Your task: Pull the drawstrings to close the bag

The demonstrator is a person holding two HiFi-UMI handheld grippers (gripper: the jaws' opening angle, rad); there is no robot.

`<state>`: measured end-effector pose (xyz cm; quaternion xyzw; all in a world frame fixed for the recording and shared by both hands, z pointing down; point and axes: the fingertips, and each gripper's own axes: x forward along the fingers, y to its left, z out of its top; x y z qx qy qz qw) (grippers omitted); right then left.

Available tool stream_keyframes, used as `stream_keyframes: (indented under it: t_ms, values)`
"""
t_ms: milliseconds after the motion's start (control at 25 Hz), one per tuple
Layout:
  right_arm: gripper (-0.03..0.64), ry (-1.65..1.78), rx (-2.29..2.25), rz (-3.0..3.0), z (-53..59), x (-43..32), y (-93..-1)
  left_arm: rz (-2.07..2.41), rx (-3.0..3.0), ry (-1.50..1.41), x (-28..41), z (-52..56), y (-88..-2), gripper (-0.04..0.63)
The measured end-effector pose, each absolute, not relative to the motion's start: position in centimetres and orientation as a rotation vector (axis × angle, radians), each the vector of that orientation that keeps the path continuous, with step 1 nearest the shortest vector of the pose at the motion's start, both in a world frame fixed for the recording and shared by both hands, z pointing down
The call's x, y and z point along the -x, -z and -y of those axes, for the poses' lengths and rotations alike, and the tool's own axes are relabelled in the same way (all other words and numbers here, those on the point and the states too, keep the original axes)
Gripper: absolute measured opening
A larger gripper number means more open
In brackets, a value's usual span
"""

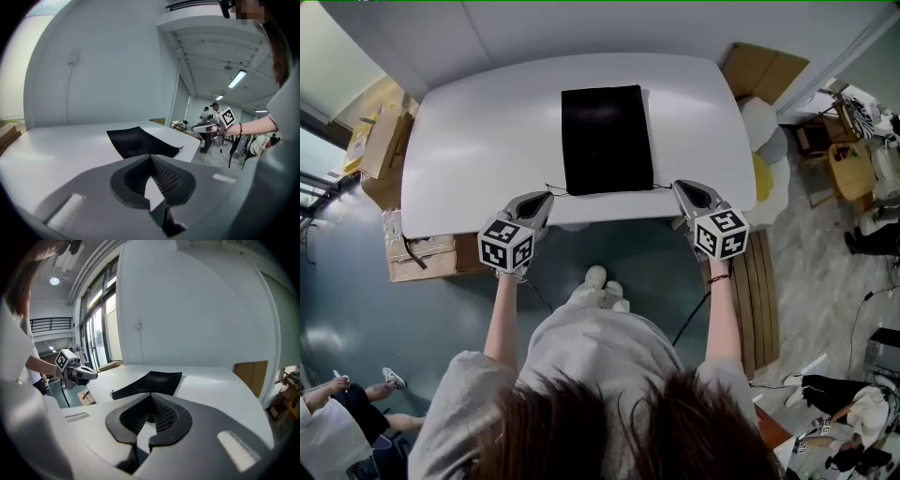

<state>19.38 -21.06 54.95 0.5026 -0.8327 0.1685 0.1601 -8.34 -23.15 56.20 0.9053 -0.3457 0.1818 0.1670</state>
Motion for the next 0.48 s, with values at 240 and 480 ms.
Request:
stream_keyframes:
  t_ms: [240, 480]
  values:
    - [0.015, -0.543, -1.384, 2.294, 21.6, -19.6, -57.5, 0.914, -2.551, -0.573, 8.1, 24.2, -58.7, -0.012]
    - [0.017, -0.523, -1.31, 2.246, 22.4, -19.4, -59.6, 0.844, -2.549, -0.654, 8.0, 24.9, -61.0, -0.012]
